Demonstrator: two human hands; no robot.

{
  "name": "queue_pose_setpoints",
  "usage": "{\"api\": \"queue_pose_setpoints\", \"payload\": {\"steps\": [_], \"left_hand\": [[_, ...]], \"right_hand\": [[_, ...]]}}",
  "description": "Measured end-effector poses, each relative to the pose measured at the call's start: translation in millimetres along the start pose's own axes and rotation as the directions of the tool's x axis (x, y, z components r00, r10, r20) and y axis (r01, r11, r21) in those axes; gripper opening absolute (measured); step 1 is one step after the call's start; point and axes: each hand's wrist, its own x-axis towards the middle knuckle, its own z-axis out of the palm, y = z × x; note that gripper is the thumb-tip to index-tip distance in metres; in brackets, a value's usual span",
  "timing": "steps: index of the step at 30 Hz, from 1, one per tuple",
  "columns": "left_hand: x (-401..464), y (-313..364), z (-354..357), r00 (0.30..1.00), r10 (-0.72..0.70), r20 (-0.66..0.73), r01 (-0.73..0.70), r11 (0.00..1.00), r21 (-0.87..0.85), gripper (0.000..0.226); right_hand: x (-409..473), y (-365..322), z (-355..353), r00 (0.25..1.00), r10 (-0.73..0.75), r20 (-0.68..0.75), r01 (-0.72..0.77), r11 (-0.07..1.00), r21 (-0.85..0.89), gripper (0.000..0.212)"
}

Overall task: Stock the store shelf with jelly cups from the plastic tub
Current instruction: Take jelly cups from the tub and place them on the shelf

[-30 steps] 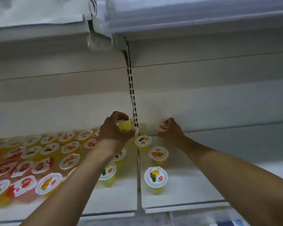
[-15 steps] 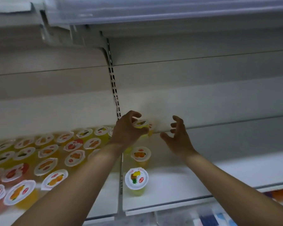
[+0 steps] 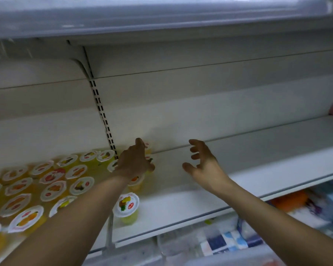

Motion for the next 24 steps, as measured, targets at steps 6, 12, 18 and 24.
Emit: {"api": "queue_pose_setpoints", "payload": {"steps": [6,12,18,24], "left_hand": [[-8,11,-7,1.0,0.002,0.007,-0.004,0.981,0.193,0.077],[-75,39,-3,0.83,0.352,-0.433,-0.235,0.924,0.302,0.077],[-155,76,42,0.838,0.409,-0.36,-0.353,0.911,0.213,0.072],[-214,122,104,0.873,0.425,-0.24,-0.437,0.9,0.004,0.067]], "right_hand": [[-13,-5,-15,0.992,-0.097,0.083,0.114,0.968,-0.222,0.06],[-52,-4,-47,0.971,-0.194,0.142,0.236,0.879,-0.415,0.057],[-111,19,-82,0.965,-0.219,0.145,0.262,0.776,-0.574,0.054],[-184,75,-121,0.978,-0.129,0.162,0.2,0.791,-0.578,0.051]]}}
